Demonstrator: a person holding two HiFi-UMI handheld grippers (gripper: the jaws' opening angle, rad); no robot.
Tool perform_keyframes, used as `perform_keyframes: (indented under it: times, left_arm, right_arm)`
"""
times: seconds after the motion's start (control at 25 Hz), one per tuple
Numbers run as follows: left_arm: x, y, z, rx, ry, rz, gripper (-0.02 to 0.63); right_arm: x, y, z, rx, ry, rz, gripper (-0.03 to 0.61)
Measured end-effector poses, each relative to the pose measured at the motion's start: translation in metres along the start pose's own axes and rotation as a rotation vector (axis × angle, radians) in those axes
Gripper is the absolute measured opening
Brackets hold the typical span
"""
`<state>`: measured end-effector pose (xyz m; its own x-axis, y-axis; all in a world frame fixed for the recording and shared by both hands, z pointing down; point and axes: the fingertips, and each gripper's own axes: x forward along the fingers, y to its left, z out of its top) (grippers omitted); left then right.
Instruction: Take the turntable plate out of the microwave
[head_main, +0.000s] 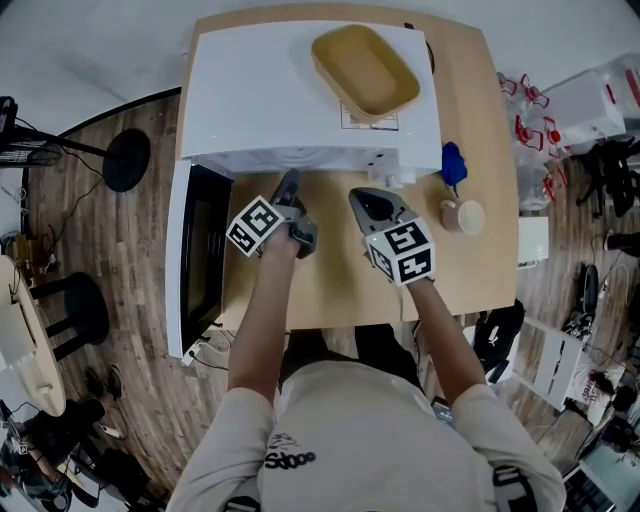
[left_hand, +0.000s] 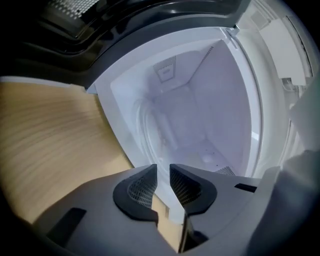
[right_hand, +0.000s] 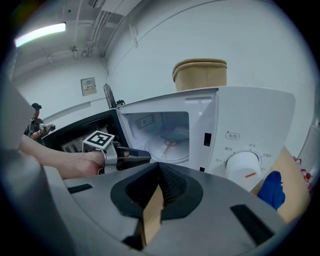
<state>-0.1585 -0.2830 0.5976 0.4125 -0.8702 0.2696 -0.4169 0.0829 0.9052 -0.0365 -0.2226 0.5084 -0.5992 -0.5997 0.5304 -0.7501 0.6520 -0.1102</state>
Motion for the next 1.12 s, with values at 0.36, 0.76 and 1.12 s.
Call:
perform_keyframes:
  times: [0.36,0.76,1.12]
  left_arm:
    - [0.002,0.007,-0.001,-0.109,-0.041,0.014,0.049]
    - [0.001,0.007,0.0,-0.096,-0.077,0.083,0.064]
    - [0.009,0.007,-0.002,-0.131,-0.068,0.114,0.097]
  right_arm:
    - [0.001,0.003,-0.015,-0.036,0.038,-0.015,0.006]
    - [-0.005,0.0,-0.021,-0.033,0.044,-0.024,0.006]
    - [-0.012,-0.002,-0.022,-0.029,0.039,-0.026,0.006]
